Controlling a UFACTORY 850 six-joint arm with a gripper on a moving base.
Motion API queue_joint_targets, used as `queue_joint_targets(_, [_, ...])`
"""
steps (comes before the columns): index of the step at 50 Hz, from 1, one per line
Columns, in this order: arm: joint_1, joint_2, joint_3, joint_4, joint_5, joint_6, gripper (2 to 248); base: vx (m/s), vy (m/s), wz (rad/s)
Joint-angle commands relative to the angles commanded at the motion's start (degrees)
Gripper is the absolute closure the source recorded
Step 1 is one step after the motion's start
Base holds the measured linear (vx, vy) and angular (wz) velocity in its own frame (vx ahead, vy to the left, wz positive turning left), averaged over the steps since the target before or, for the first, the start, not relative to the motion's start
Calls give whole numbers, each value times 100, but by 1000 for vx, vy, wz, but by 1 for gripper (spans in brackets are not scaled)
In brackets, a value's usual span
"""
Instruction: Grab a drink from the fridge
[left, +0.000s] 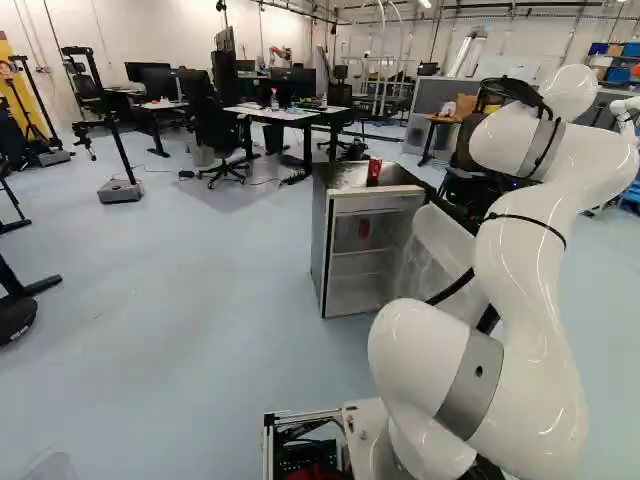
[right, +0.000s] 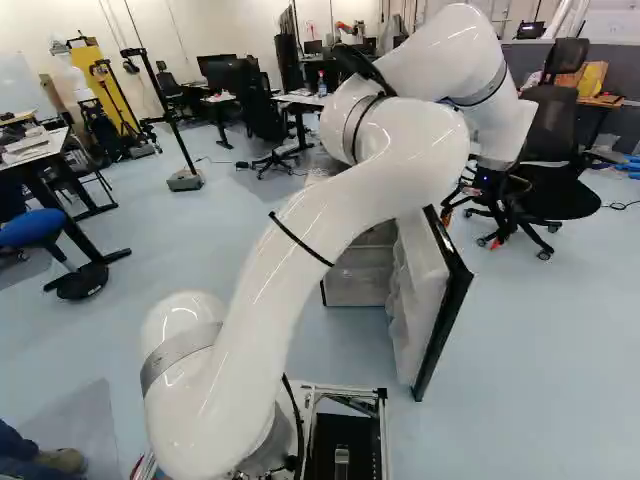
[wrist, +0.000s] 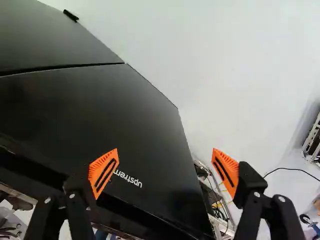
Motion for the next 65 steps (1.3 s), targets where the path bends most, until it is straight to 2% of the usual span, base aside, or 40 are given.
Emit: queue_joint_targets(65, [404,860,1585,0,3,0,3,0,0,0])
